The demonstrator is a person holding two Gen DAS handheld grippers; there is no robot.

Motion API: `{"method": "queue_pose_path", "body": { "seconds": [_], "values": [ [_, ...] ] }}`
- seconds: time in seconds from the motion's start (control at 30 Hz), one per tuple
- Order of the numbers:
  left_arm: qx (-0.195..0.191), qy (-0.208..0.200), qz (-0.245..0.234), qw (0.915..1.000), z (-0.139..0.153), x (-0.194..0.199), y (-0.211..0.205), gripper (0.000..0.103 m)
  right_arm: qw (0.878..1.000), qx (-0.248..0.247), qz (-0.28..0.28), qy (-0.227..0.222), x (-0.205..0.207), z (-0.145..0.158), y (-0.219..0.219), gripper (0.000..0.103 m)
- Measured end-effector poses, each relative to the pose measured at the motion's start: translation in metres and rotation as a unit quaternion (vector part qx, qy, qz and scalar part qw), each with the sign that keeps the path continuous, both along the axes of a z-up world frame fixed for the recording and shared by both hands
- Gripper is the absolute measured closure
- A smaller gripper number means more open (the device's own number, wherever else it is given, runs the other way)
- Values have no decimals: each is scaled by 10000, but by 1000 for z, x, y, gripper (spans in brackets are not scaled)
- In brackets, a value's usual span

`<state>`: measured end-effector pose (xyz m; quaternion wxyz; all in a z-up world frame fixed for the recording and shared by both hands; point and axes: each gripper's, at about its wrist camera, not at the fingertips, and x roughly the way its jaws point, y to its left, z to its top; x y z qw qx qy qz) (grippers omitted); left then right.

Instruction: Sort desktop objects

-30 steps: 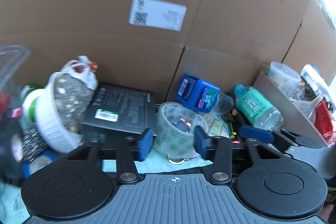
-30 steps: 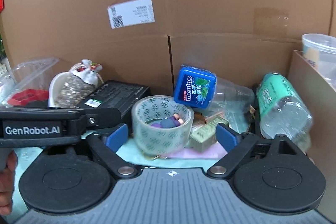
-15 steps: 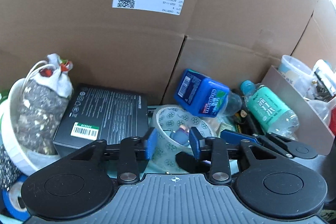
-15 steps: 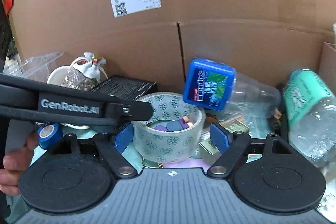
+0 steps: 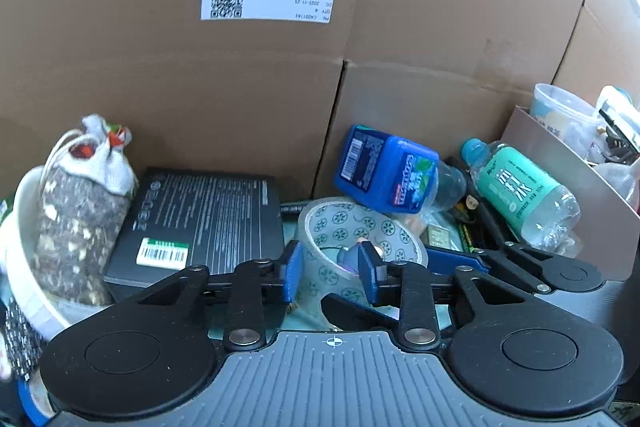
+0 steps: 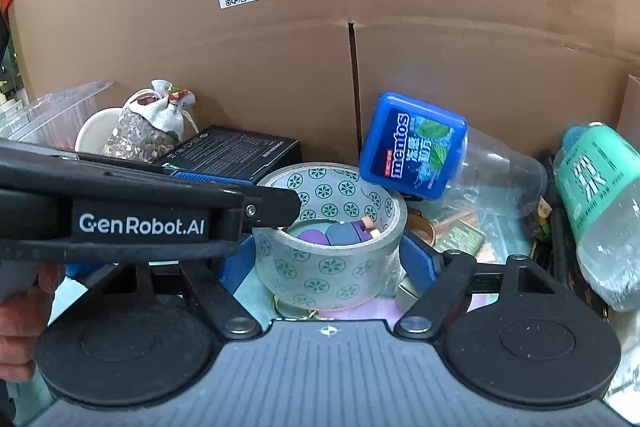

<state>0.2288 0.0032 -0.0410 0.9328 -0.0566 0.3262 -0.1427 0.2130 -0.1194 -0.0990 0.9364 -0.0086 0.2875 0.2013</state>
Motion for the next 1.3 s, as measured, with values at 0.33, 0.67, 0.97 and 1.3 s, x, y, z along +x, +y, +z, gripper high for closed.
{"method": "queue_pose_path", "body": {
  "seconds": [0.33,0.67,0.97,1.3],
  "values": [
    [-252,224,171,9993,-3,-61,2,59,9997,-192,170,-23,-56,6,1,25],
    [-598,522,639,9948,-9,-144,25,57,9980,-213,596,-16,-139,13,5,29],
    [-767,552,566,9939,-5,-204,35,65,9932,-311,1117,-11,-205,29,16,35],
    [-953,288,1015,9898,3,-178,52,41,9995,-67,-274,-162,-175,41,-19,36]
  ]
}}
